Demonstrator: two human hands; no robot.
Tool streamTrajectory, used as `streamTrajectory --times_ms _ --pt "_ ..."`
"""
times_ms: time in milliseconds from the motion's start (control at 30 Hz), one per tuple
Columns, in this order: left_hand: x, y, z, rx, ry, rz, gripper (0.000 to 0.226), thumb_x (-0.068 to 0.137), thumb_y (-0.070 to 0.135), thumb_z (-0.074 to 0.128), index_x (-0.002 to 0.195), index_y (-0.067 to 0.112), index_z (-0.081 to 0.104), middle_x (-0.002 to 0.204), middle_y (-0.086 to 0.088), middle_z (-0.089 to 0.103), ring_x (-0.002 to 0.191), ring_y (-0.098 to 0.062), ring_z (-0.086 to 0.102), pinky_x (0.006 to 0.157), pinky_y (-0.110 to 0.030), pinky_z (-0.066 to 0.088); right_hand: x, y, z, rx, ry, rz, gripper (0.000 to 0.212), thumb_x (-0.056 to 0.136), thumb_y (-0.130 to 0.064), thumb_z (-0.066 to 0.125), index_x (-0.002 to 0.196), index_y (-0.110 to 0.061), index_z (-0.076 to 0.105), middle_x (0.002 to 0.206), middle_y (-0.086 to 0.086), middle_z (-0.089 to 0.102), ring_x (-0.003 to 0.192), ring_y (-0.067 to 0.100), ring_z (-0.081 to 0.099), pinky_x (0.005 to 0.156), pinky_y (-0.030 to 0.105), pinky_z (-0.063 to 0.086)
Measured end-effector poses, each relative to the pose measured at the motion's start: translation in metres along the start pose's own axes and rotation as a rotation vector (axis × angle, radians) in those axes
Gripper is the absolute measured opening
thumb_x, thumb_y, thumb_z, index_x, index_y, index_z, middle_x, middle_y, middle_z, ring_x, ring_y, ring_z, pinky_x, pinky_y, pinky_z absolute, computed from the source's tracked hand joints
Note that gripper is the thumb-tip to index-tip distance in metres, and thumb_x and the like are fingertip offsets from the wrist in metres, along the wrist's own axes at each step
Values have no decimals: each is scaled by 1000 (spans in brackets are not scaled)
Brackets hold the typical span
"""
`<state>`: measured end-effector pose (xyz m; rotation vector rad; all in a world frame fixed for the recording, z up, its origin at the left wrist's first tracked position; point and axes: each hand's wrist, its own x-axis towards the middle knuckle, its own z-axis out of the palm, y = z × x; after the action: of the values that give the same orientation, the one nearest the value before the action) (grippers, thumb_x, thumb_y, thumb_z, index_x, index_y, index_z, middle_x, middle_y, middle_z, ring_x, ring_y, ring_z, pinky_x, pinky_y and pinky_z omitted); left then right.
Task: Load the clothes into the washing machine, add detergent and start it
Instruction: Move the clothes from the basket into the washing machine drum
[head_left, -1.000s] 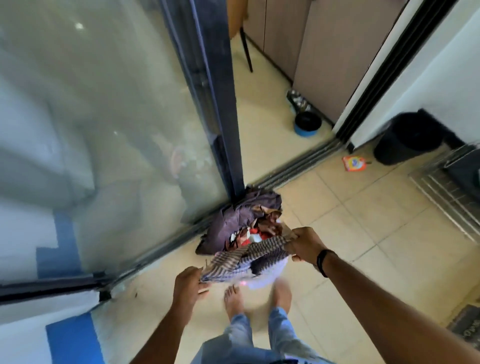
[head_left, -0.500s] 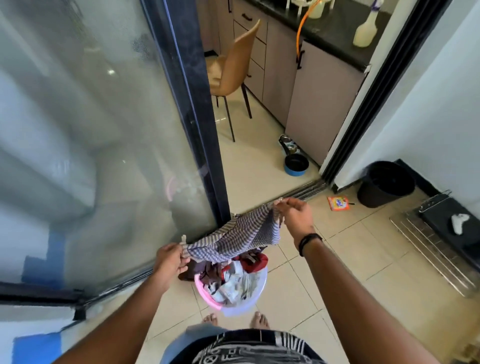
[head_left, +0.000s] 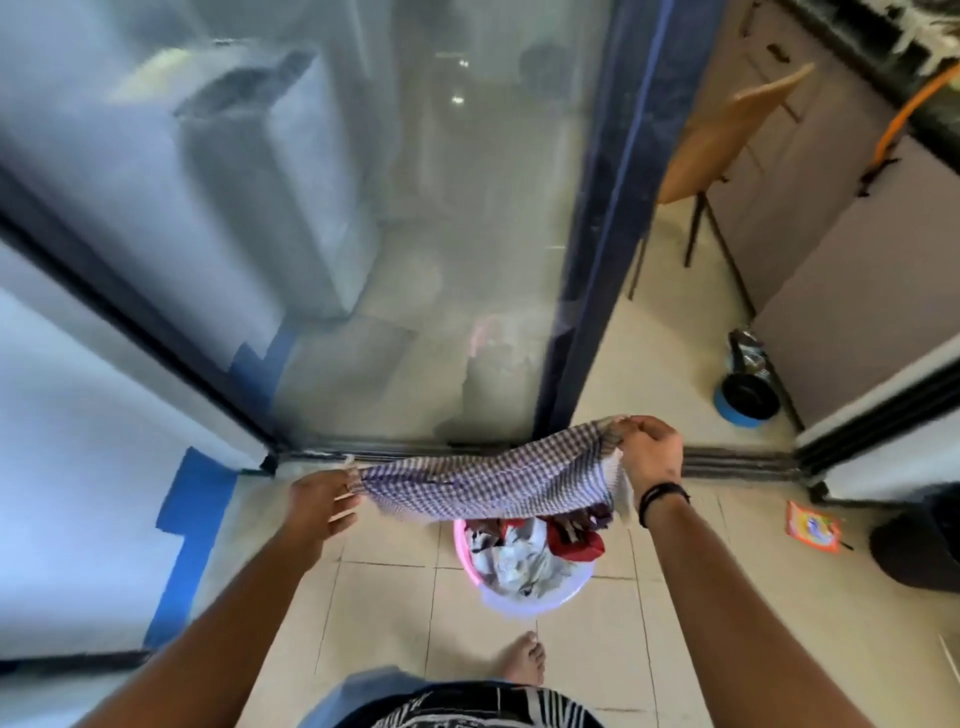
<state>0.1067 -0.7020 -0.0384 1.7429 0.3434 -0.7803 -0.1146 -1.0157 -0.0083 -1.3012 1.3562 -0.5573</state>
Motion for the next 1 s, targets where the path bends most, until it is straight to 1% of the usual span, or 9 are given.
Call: streamTrajectory --times_ms 100,167,267,433,600,733,833,900,1000 --pt "-7 0 -57 -104 137 28 7 96 15 61 95 15 68 90 -6 70 83 -21 64 77 -36 53 -23 -19 48 -68 -162 -48 39 80 4 63 54 -23 71 54 -13 66 63 10 60 71 31 51" --pt "-13 -4 -99 -164 242 52 5 94 16 64 95 15 69 85 -6 69 74 -20 62 68 -33 51 -43 -26 82 -136 -297 -73 38 84 2 65 55 -23 69 46 -17 61 55 4 54 65 26 45" --pt "-27 -17 -162 -243 387 78 4 90 18 70 90 14 70 77 -8 65 63 -19 58 59 -28 47 -76 -33 127 -267 -468 -101 25 86 -12 70 63 -20 71 54 -9 61 58 15 52 64 28 47" --pt "-68 -47 -271 -418 438 148 9 94 18 64 95 12 71 72 -3 76 60 -14 72 55 -23 50 -168 -37 211 -300 -651 -148 13 92 -8 61 82 -13 68 65 10 68 48 16 59 51 23 49" --pt "-137 -64 -367 -573 606 304 9 93 12 65 94 10 73 83 -12 77 68 -19 73 72 -33 55 -281 -34 284 -282 -810 -351 8 87 -14 64 83 -13 71 78 12 76 69 24 69 72 39 57" --pt "-194 -68 -444 -677 764 472 9 94 9 65 95 7 73 88 -13 77 78 -19 73 80 -36 58 -389 -49 334 -228 -942 -550 20 93 -17 61 77 -20 71 80 6 77 79 24 73 75 37 55" --pt "-246 -73 -506 -754 895 606 15 94 11 65 83 15 73 90 -10 77 81 -20 72 81 -38 59 -478 -67 372 -183 -1076 -742 17 88 -37 59 83 -30 73 85 -2 77 85 20 73 83 43 58" --pt "-277 -76 -541 -810 929 702 24 95 10 65 74 20 73 84 -4 77 83 -17 72 82 -37 58 -530 -80 391 -113 -1129 -850 28 84 -49 55 88 -28 73 87 -5 76 88 19 72 85 49 58" --pt "-320 -81 -590 -862 1012 855 22 95 7 63 78 19 72 86 -5 77 89 -19 73 87 -35 57 -614 -97 406 1 -1205 -981 16 89 -40 56 83 -33 69 89 -7 75 89 17 71 83 49 58"
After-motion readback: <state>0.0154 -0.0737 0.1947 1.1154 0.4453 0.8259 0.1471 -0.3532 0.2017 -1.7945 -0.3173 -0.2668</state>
